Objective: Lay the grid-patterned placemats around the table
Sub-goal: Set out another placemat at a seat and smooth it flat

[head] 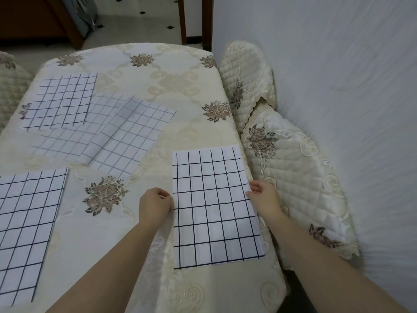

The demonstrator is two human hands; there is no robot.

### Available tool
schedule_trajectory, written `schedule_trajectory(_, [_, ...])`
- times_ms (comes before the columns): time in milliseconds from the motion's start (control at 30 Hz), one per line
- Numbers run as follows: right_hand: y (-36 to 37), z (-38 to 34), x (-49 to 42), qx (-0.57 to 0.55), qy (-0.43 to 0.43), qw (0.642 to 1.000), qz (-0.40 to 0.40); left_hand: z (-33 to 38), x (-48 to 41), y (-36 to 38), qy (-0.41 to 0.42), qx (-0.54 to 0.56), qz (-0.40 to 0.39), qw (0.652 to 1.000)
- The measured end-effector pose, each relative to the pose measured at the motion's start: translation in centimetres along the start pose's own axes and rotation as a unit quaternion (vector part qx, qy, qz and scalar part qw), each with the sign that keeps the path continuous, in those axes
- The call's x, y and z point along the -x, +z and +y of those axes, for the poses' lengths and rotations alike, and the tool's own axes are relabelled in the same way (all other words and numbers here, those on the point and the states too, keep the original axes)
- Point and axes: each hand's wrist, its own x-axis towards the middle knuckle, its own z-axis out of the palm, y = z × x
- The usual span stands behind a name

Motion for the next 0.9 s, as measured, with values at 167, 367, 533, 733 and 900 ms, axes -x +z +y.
schedule_trajectory(167, [0.1, 0.0, 1.7, 0.038, -0.035, 0.999, -0.008, -0.5, 1.5, 0.8, 0.021, -0.019, 0.018, 0.999])
schedule_trajectory(367, [1.4, 0.0, 5.2, 0.287, -0.221, 0.932, -0.024, -1.1, 4.2, 1.5, 0.178, -0.123, 0.029, 0.976])
schedule_trajectory(533, [4.6, 1.9, 7.8, 0.452, -0.260, 0.850, -0.071, -2.8, 6.5, 4.9, 0.327, -0.276, -0.018, 0.904])
schedule_trajectory(733, [5.0, 3.2, 9.8, 0.467, -0.224, 0.848, -0.115, -4.5, 8.3, 5.9, 0.285, -0.321, -0.024, 0.903])
schedule_trajectory(900, [4.7, 4.7, 9.8, 0.473, -0.181, 0.855, -0.115, -6.4, 8.6, 6.4, 0.274, -0.326, -0.009, 0.905])
